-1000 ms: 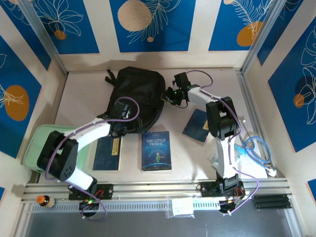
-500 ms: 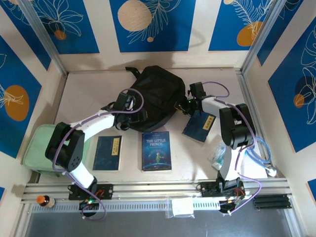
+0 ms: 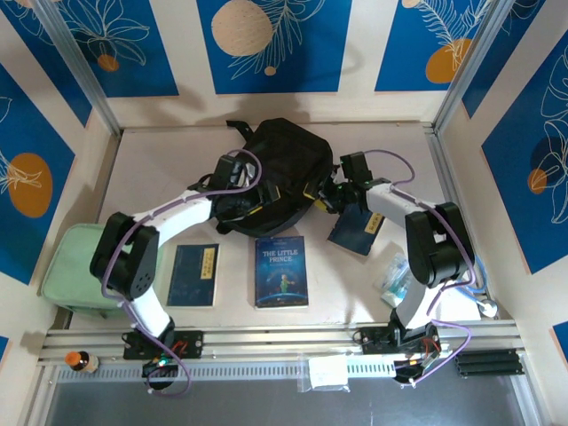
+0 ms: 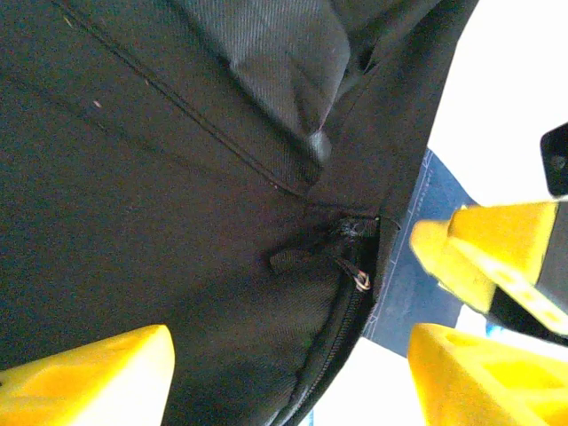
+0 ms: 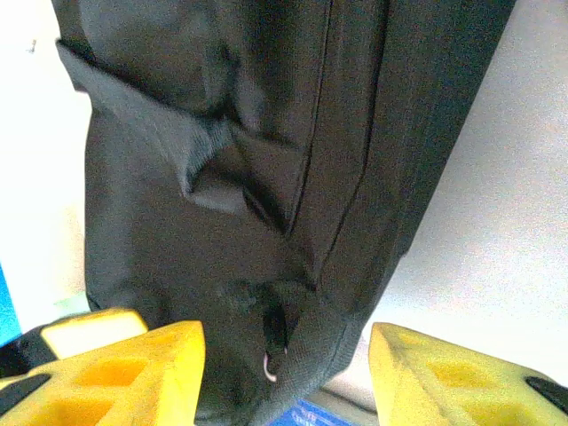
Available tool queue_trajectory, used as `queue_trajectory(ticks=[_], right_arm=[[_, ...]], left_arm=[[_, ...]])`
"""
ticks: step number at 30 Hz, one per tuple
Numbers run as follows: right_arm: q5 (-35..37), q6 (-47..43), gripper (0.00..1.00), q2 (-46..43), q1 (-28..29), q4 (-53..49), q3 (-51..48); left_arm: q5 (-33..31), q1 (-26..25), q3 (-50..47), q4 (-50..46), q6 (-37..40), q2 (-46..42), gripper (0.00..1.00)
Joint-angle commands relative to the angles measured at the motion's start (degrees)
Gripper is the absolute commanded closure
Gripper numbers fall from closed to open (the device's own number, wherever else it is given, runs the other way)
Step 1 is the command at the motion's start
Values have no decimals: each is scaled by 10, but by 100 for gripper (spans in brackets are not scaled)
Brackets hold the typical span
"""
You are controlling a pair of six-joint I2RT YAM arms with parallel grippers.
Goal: Pack the student bag
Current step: Unzip the student bag at the top-center of the table.
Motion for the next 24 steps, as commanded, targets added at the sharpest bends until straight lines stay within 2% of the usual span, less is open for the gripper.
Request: queue_trajectory(ticks=[1, 6, 11, 19, 24], right_arm=[[-28, 24, 48, -10, 18, -5, -24], [-31, 23, 52, 14, 33, -1, -31], [-15, 26, 63, 34, 39, 2, -44], [-1, 36, 70, 50, 42, 33, -76], [0, 42, 75, 54, 42, 52, -91]], left_arm=[[34, -16, 18, 20, -48, 25, 32], [37, -27, 30, 19, -75, 68, 40], [53, -35, 36, 43, -97, 91, 45], [63, -41, 47, 54, -106, 121, 50], [67, -43, 55, 55, -100, 134, 60]])
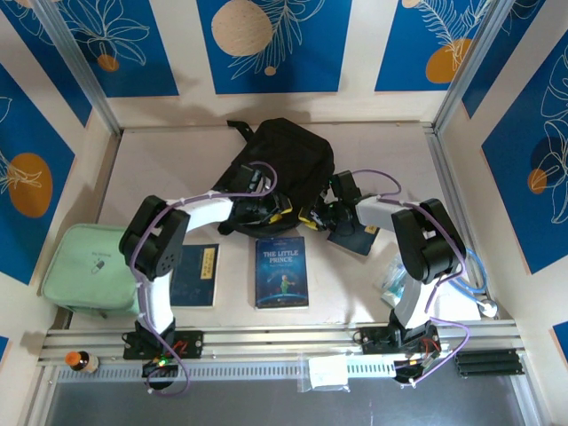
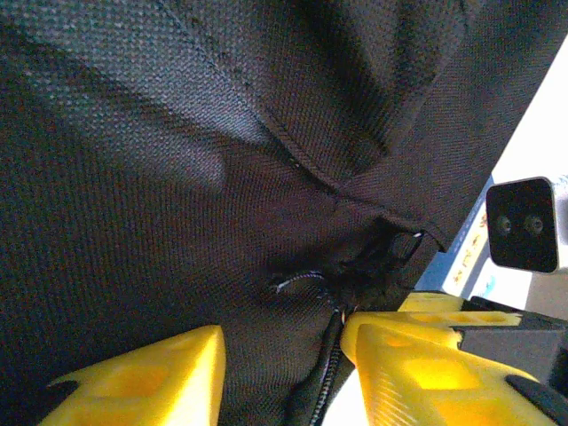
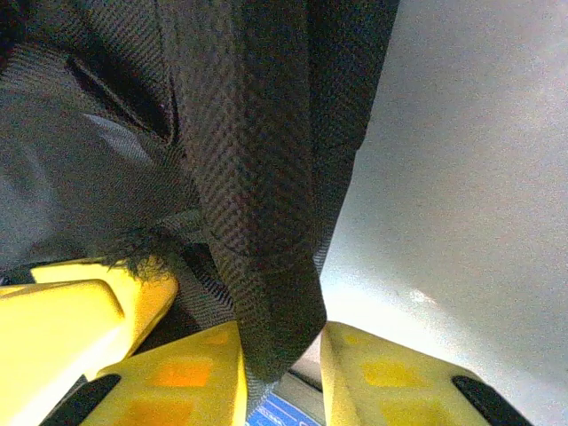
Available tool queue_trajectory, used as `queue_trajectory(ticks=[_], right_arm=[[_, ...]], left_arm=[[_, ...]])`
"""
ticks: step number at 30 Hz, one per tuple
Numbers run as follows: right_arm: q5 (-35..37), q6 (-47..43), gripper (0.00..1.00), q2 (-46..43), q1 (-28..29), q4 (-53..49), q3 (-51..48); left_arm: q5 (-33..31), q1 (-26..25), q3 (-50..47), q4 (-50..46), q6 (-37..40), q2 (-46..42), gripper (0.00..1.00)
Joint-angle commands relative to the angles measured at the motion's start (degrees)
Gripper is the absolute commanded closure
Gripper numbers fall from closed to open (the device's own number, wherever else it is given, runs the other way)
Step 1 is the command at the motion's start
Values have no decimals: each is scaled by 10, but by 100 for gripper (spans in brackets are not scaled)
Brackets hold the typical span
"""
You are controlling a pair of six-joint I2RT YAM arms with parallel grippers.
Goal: Pack the student bag
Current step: Unzip the student bag at the top-center of the table.
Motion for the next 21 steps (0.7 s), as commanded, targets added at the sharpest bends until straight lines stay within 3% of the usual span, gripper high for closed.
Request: queue_trajectory(ticks=[1, 9, 17, 21], right_arm=[[10, 10, 76, 23, 5, -10, -20], [12, 19, 79, 25, 5, 7, -31], [12, 21, 81, 25, 5, 7, -29], [11, 21, 81, 25, 4, 8, -28]], left_arm=[[16, -10, 18, 0, 2, 15, 61], [23, -11, 28, 18, 7, 36, 65], [2, -10, 57, 31, 60, 58, 79], [15, -10, 46, 57, 95, 61, 79]])
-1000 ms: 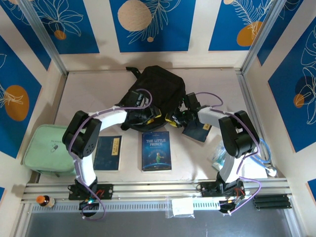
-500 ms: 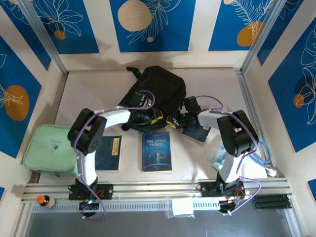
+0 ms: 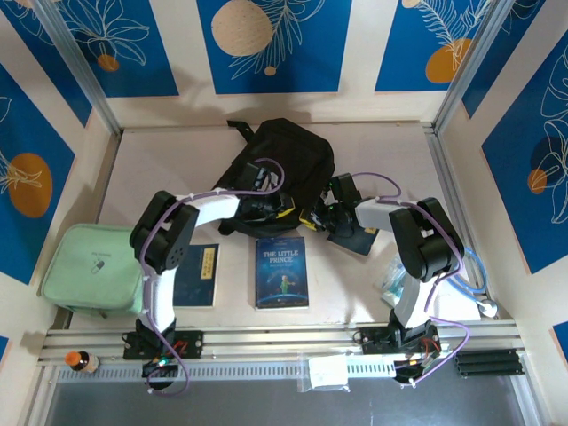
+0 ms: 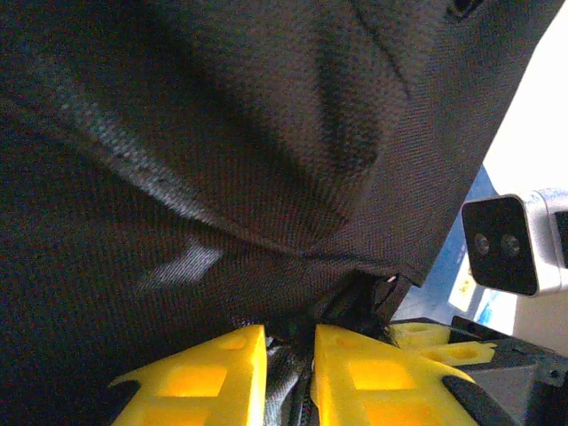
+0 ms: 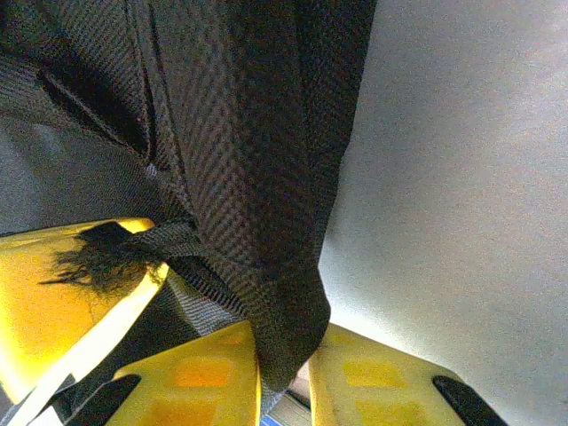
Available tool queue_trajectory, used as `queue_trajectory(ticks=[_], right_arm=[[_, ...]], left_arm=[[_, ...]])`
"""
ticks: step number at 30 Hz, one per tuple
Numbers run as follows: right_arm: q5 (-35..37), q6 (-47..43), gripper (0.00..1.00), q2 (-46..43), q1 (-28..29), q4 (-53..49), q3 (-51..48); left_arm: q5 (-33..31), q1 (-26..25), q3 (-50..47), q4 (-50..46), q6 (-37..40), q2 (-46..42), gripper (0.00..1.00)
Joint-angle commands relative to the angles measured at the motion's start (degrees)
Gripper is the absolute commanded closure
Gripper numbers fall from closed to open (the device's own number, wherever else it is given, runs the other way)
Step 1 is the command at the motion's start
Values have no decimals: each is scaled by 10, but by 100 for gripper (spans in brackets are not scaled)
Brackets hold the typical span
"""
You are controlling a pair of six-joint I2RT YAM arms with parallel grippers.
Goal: Pack the student bag
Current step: Unzip the student bag at the top-center of the table.
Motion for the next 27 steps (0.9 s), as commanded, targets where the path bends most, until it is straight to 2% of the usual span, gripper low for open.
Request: queue_trajectory(ticks=[1, 6, 12, 19, 27], right_arm=[[10, 5, 81, 14, 4, -29, -13], [9, 6, 81, 15, 4, -28, -11], [9, 6, 81, 15, 4, -30, -9], [8, 7, 81, 16, 4, -31, -6], [8, 7, 81, 16, 4, -32, -5]], left_arm=[[11, -6, 4, 28, 55, 12, 78], [3, -5, 1, 18, 137, 7, 73], [-29, -2, -6, -11, 213, -3, 80], [-31, -1, -2, -1, 232, 8, 80], [13, -2, -2, 40, 223, 26, 79]])
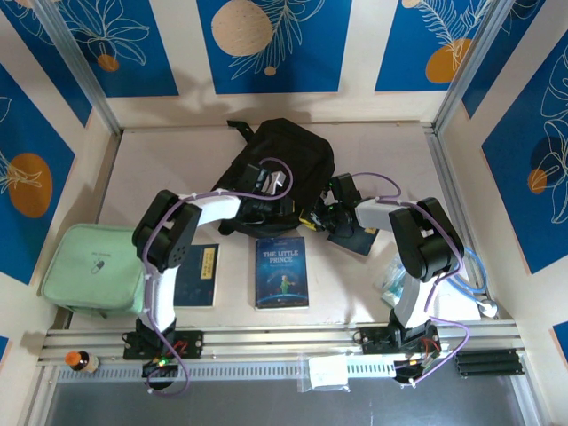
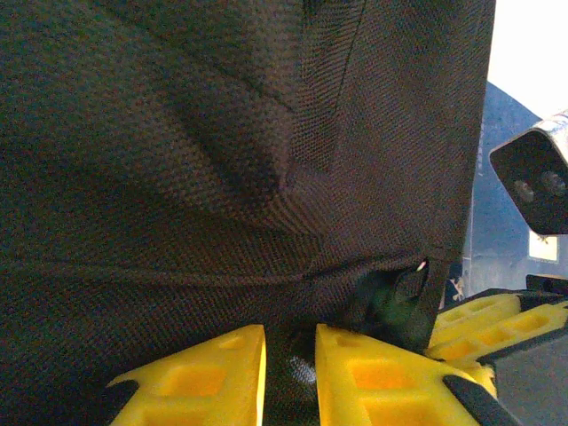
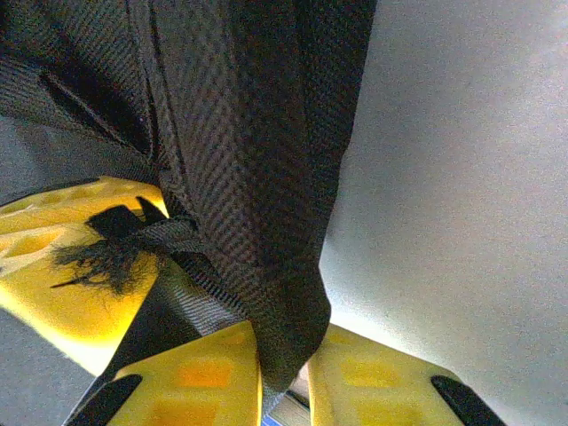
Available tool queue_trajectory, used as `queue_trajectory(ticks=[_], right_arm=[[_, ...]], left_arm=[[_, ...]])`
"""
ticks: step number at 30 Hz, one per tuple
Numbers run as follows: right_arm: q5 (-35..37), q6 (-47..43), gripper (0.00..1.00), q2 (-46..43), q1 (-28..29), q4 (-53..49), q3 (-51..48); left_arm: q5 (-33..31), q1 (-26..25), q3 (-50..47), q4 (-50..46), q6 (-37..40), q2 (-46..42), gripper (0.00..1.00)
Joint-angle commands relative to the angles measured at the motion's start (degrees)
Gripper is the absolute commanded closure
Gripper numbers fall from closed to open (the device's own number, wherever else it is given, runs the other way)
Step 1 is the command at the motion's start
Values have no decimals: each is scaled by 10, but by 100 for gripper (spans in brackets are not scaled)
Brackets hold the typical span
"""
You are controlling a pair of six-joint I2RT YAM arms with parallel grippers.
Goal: Pack the student bag
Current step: Unzip the student bag at the top-center of the table.
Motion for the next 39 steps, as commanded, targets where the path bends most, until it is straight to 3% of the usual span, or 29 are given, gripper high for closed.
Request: queue_trajectory(ticks=[1, 22, 25, 31, 36, 39], right_arm=[[8, 4, 81, 16, 4, -32, -5], [8, 4, 82, 17, 3, -32, -7], [8, 4, 82, 16, 3, -32, -7], [6, 3, 83, 13, 0, -29, -8], [-5, -15, 82, -18, -20, -22, -7], [-20, -33, 77, -47, -35, -17, -3]], left_arm=[[30, -2, 0, 27, 12, 14, 79], [37, 0, 38, 70, -22, 51, 62], [38, 0, 41, 72, -28, 56, 69], [9, 2, 40, 62, -29, 47, 99], [-15, 5, 20, 45, -3, -2, 100], [-3, 7, 6, 35, 11, -33, 100]])
